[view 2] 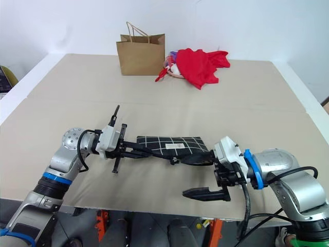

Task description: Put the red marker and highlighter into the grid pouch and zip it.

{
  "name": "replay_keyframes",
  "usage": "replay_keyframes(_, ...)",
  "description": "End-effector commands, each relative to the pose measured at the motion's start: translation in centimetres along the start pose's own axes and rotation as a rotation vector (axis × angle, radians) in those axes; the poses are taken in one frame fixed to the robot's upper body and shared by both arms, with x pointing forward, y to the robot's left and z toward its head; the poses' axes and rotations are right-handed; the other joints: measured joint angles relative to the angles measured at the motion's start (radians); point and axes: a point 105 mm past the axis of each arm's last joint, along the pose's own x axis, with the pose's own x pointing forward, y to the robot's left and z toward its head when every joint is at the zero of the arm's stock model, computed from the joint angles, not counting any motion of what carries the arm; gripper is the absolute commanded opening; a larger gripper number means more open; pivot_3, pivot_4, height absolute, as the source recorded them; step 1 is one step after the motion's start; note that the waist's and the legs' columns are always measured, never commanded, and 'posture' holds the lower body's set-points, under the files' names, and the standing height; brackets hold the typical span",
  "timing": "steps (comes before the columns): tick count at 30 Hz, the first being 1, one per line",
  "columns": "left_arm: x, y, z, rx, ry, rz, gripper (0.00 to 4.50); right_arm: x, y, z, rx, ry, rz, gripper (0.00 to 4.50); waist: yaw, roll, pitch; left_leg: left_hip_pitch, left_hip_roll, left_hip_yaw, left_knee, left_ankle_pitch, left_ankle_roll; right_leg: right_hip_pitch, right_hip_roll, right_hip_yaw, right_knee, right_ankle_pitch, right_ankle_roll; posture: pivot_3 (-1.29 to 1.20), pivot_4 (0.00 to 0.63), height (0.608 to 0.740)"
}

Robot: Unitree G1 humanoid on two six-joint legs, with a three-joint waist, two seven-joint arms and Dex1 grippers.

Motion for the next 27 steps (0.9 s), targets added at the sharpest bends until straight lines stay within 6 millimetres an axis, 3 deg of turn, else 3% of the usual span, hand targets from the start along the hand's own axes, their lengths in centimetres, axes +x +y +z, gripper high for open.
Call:
replay_keyframes(1, -0.1, 0.8, 1.1, 0.041, -0.025, 0.018, 0.00, 0.6, -1.0, 0.5, -0.106, 0.004, -0.051, 4.45, 0.000, 0.000, 0.000, 0.000, 0.000, 0.000, 0.000, 0.000, 0.000, 0.000, 0.000, 0.000, 0.000, 0.000, 0.000, 0.00, 0.150, 0.740)
replay_keyframes(8, 0.1, 0.9, 1.6, 0.050, -0.034, 0.016, 0.00, 1.7, -3.1, -0.8, -0.200, -0.016, -0.136, 4.45, 0.000, 0.000, 0.000, 0.000, 0.000, 0.000, -0.001, 0.000, 0.000, 0.000, 0.000, 0.000, 0.000, -0.001, -0.001, 0.00, 0.150, 0.740)
replay_keyframes(12, 0.1, 0.9, 1.6, 0.051, -0.034, 0.016, 0.00, 2.0, -3.0, -0.5, -0.250, -0.057, -0.119, 3.53, 0.000, 0.000, 0.000, 0.000, 0.000, 0.000, -0.001, 0.000, 0.000, 0.000, 0.000, 0.000, 0.000, -0.001, -0.001, 0.00, 0.150, 0.740)
replay_keyframes(14, 0.1, 0.9, 1.6, 0.050, -0.031, 0.018, 0.00, 2.1, -2.9, -0.4, -0.277, -0.072, -0.114, 2.32, 0.000, 0.000, 0.000, 0.000, 0.000, 0.000, -0.001, 0.000, 0.000, 0.000, 0.000, 0.000, 0.000, -0.001, -0.001, 0.00, 0.150, 0.740)
replay_keyframes(15, 0.1, 0.9, 1.6, 0.050, -0.031, 0.018, 0.00, 2.2, -2.7, -0.4, -0.279, -0.081, -0.100, 2.23, 0.000, 0.000, 0.000, 0.000, 0.000, 0.000, -0.001, 0.000, 0.000, 0.000, 0.000, 0.000, 0.000, -0.001, -0.001, 0.00, 0.150, 0.740)
replay_keyframes(19, 0.0, 0.8, 1.6, 0.049, -0.028, 0.021, 0.00, 2.4, -2.0, -0.3, -0.276, -0.100, -0.062, 0.34, 0.000, 0.000, 0.000, 0.000, 0.000, 0.000, -0.001, 0.000, 0.000, 0.000, 0.000, 0.000, 0.000, -0.001, -0.001, 0.00, 0.150, 0.740)
replay_keyframes(20, 0.0, 0.9, 1.6, 0.050, -0.026, 0.022, 0.00, 2.4, -1.9, -0.5, -0.269, -0.097, -0.054, 0.09, 0.000, 0.000, 0.000, 0.000, 0.000, 0.000, -0.001, 0.000, 0.000, 0.000, 0.000, 0.000, 0.000, -0.001, -0.001, 0.00, 0.150, 0.740)
replay_keyframes(27, 0.1, 0.8, 1.5, 0.062, -0.019, 0.025, 0.00, 2.0, -1.9, -0.7, -0.252, -0.098, -0.078, 0.09, 0.000, 0.000, 0.000, 0.000, 0.000, 0.000, -0.001, 0.000, 0.000, 0.000, 0.000, 0.000, 0.000, -0.001, -0.001, 0.00, 0.150, 0.740)
